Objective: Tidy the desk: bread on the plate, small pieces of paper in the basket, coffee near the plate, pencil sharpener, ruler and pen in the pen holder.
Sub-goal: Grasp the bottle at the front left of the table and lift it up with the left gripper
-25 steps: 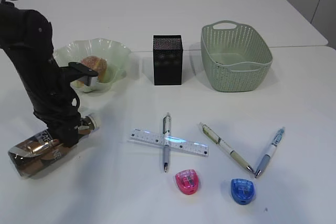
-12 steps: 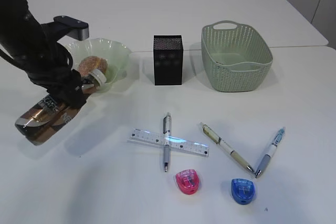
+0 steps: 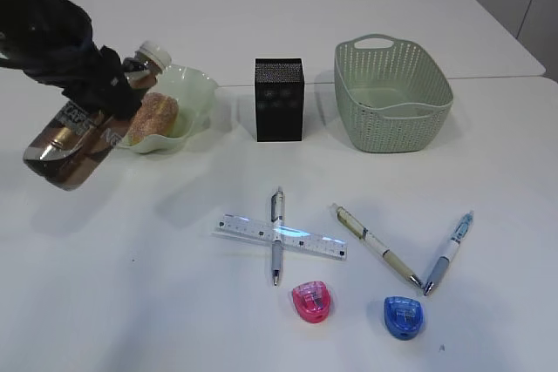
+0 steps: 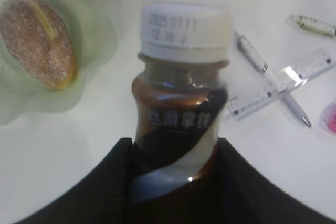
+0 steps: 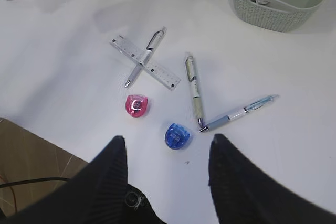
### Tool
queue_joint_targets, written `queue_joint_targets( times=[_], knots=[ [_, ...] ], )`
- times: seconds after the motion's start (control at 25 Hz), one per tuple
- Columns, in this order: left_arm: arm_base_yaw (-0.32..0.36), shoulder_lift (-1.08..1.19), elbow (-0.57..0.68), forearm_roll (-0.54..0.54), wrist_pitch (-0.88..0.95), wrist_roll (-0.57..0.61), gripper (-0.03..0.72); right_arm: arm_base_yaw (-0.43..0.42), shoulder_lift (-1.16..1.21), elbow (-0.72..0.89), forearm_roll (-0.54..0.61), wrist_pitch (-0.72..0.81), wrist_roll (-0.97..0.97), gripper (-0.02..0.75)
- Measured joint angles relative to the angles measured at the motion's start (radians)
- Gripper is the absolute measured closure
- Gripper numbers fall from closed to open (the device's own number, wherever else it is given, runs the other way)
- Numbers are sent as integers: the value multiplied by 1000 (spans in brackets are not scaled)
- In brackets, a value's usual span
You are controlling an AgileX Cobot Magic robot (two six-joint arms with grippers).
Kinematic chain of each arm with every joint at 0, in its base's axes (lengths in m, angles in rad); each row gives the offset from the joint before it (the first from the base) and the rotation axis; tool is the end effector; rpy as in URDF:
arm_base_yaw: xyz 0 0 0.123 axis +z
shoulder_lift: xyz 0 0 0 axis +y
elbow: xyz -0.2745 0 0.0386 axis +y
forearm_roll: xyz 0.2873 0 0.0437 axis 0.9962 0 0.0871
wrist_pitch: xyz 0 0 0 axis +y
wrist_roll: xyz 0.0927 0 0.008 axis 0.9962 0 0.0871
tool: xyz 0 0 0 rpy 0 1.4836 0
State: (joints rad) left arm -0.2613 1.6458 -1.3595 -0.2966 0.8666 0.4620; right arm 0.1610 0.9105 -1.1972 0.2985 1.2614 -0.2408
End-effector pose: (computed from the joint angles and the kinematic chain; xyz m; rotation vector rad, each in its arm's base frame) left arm 0.3739 -0.1215 0.2762 0.7547 2.4890 -0.2913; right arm 0.1760 0.0550 0.4181 -0.4969 2.3773 0.3526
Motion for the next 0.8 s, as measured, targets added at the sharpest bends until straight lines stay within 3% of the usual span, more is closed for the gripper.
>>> queue_joint_targets(
  times=[0.36,0.8],
  knots=[
    [67,-93,51,-77,-95,-2,376,0,0,0,-8,0,-2,332],
    [73,-209,320,-161,-356,-2,377,0,0,0,-8,0,-4,331]
  ],
)
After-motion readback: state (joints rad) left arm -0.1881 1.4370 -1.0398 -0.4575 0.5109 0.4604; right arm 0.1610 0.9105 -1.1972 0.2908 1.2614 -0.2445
